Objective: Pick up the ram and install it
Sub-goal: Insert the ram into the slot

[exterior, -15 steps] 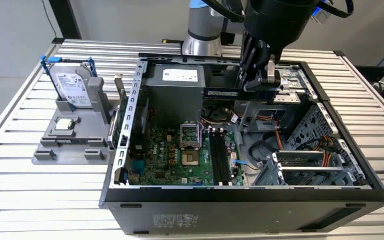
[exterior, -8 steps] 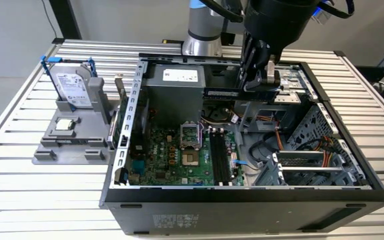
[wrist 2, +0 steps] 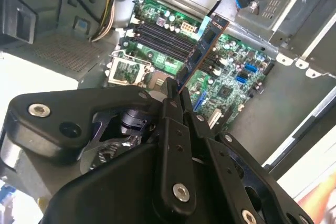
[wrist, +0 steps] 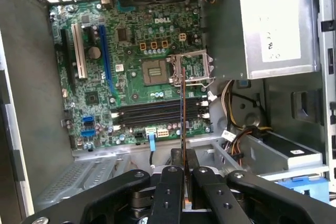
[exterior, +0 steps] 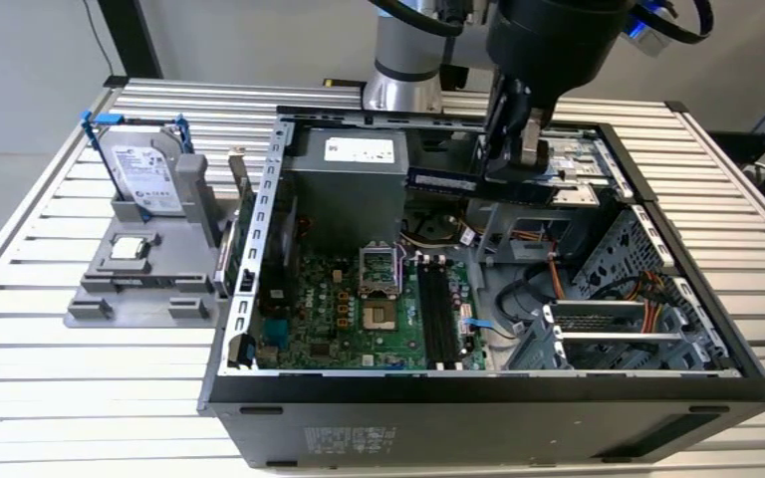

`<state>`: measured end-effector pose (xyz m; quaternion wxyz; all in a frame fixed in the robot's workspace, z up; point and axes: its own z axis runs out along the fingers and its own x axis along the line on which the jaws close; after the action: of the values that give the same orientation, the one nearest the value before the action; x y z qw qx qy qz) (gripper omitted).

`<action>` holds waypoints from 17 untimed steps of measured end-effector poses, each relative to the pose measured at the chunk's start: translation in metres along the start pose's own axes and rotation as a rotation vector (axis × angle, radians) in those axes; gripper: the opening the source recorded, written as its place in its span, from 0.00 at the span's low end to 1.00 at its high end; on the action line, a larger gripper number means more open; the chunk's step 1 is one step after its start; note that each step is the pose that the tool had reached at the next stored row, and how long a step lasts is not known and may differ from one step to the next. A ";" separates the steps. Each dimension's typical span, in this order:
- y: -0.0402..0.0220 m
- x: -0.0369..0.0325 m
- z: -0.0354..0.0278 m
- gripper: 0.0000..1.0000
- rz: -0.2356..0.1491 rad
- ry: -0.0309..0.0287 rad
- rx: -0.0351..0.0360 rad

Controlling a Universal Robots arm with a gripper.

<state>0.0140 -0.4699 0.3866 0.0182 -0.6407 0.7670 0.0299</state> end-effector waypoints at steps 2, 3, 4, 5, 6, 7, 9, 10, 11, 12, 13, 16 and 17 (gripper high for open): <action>0.0000 0.0000 0.0000 0.00 0.033 -0.0007 0.0022; 0.0000 0.0000 0.0000 0.00 0.048 -0.0011 0.0032; 0.0000 0.0000 0.0000 0.00 0.063 -0.0014 0.0042; 0.0000 0.0000 0.0000 0.00 0.079 -0.0018 0.0053; 0.0000 0.0000 0.0000 0.00 0.094 -0.0021 0.0062; 0.0000 0.0000 0.0000 0.00 0.108 -0.0025 0.0071; 0.0000 0.0000 0.0000 0.00 0.135 -0.0031 0.0089; 0.0000 0.0000 0.0000 0.00 0.149 -0.0034 0.0099; 0.0000 0.0000 0.0000 0.00 0.164 -0.0037 0.0109; 0.0000 0.0000 0.0000 0.00 0.179 -0.0041 0.0119; 0.0000 0.0000 0.0000 0.00 0.193 -0.0044 0.0128; 0.0000 0.0000 0.0000 0.00 0.227 -0.0051 0.0151; 0.0000 0.0000 0.0000 0.00 0.238 -0.0054 0.0158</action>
<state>0.0140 -0.4699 0.3866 0.0216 -0.5448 0.8378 0.0276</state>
